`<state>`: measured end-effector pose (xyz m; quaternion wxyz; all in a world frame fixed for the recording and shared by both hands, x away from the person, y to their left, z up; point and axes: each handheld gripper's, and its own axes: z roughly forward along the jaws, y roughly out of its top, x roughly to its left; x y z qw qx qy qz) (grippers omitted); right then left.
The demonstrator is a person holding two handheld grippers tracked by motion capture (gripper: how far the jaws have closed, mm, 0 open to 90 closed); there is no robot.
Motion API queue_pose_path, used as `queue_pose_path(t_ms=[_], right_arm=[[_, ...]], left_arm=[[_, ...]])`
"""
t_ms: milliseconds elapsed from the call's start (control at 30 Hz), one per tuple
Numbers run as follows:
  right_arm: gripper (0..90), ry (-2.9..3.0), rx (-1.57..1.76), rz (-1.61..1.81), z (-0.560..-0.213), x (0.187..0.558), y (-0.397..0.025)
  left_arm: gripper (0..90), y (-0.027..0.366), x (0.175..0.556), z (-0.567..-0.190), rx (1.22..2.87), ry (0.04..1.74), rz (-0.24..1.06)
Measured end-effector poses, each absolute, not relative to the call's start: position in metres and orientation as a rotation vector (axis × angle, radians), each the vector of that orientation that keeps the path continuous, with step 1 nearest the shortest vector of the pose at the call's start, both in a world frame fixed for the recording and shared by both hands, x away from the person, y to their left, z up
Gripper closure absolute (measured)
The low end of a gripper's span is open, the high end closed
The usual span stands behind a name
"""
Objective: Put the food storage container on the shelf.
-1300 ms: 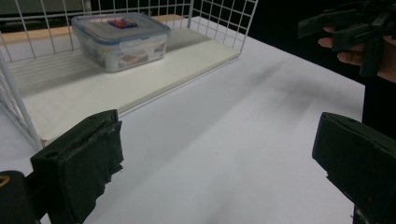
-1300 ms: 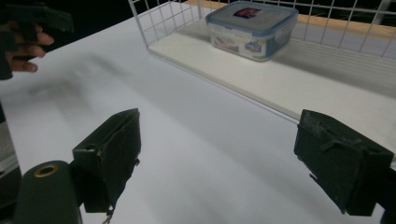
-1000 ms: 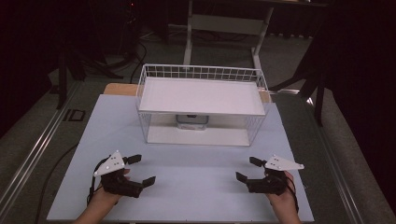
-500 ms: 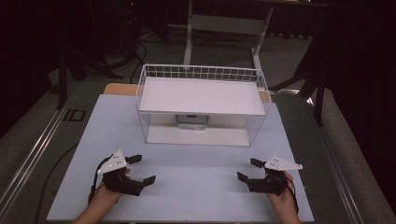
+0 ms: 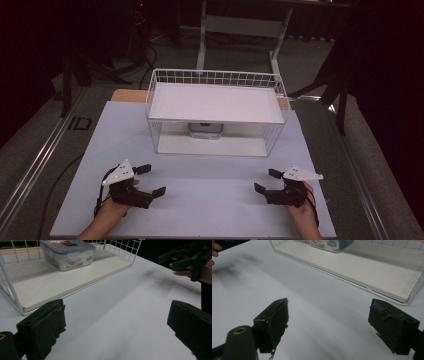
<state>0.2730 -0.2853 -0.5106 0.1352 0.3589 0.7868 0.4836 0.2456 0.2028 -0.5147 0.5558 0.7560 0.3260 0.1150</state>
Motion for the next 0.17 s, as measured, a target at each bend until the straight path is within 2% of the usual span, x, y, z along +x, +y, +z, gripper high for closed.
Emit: queue_pose_path(t_ms=[167], right_arm=[[15.8,2.274,1.041,1.415,-0.5091,0.2726,-0.2863]], left_arm=[[2.6,0.2022,0.2453,-0.5151,1.789,0.773,0.267]])
